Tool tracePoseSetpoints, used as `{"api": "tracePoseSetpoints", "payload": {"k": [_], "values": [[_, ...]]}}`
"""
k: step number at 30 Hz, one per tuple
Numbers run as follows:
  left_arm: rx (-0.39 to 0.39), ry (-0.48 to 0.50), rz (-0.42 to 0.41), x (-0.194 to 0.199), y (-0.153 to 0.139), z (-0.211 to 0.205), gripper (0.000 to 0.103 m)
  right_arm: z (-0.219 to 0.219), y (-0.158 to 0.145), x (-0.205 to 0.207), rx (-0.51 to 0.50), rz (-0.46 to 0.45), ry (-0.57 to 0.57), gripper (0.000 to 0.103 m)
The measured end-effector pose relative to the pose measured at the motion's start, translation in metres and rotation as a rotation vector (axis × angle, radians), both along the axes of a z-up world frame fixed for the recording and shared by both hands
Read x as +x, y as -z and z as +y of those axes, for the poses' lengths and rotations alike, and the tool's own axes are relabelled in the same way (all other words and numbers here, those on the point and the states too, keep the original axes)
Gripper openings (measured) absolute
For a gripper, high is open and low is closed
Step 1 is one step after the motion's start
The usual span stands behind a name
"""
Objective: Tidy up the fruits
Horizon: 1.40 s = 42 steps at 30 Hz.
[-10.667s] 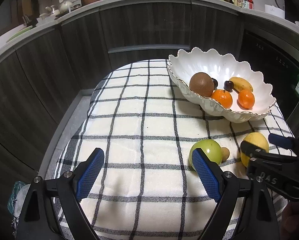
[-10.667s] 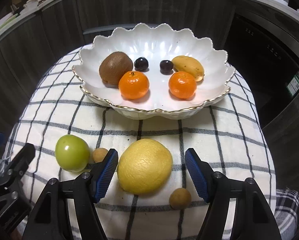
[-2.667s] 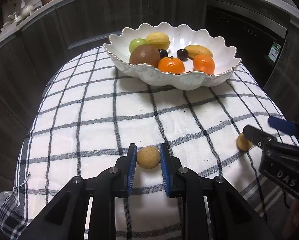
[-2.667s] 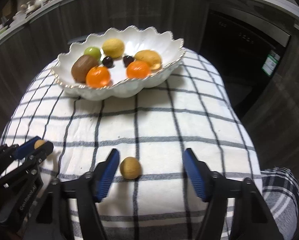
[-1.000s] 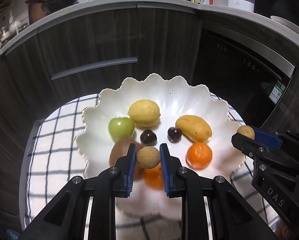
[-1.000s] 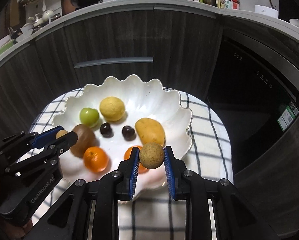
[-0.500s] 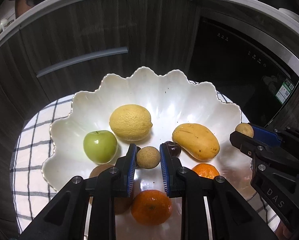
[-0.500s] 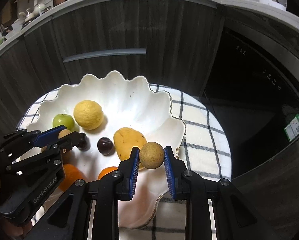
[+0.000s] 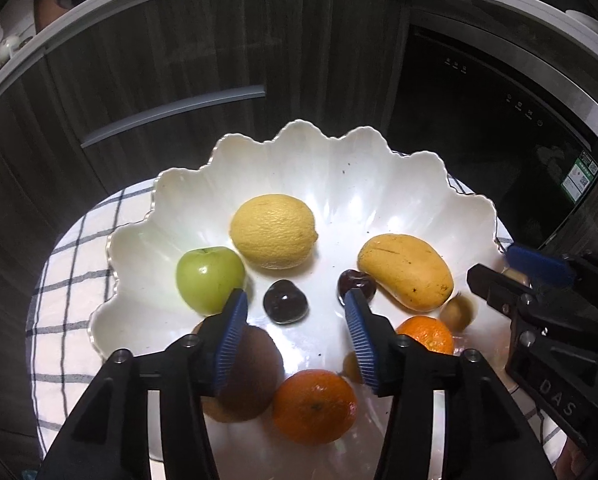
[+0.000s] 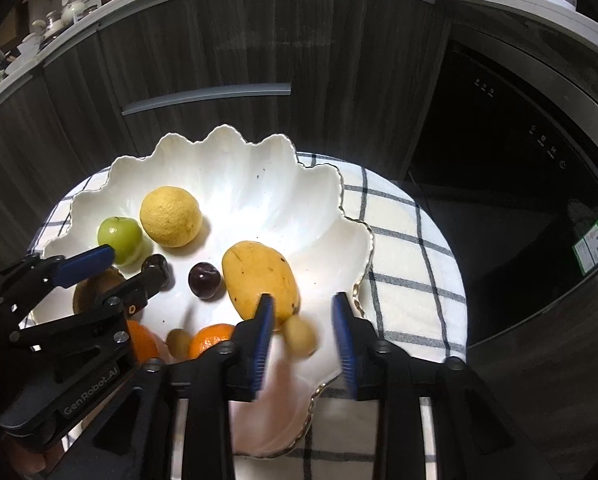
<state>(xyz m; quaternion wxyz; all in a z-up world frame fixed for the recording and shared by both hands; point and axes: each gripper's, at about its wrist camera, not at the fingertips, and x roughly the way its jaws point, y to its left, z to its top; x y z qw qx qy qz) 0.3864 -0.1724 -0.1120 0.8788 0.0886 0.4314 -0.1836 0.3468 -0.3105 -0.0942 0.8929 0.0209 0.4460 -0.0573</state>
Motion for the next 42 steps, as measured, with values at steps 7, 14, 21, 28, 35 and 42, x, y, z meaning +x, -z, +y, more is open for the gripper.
{"api": "tracePoseSetpoints", "payload": {"k": [7,14,21,28,35,42], "values": [[0.013,-0.045,-0.049,-0.010,-0.017,0.012,0.070,0.002,-0.015,-0.012,-0.042,-0.041,0.037,0.075],[0.024,-0.083,-0.093,-0.028,-0.039,0.022,0.082,0.004,-0.035,-0.030,-0.046,-0.073,0.048,0.075],[0.019,-0.135,-0.122,-0.051,-0.058,0.040,0.090,0.018,-0.056,-0.049,-0.063,-0.107,0.039,0.075],[0.010,-0.179,-0.152,-0.080,-0.075,0.062,0.095,0.031,-0.069,-0.075,-0.044,-0.136,0.047,0.076],[-0.002,-0.205,-0.165,-0.111,-0.084,0.078,0.096,0.042,-0.080,-0.105,-0.035,-0.180,0.053,0.076],[-0.008,-0.229,-0.188,-0.146,-0.095,0.088,0.096,0.047,-0.091,-0.137,-0.017,-0.223,0.062,0.076]]}}
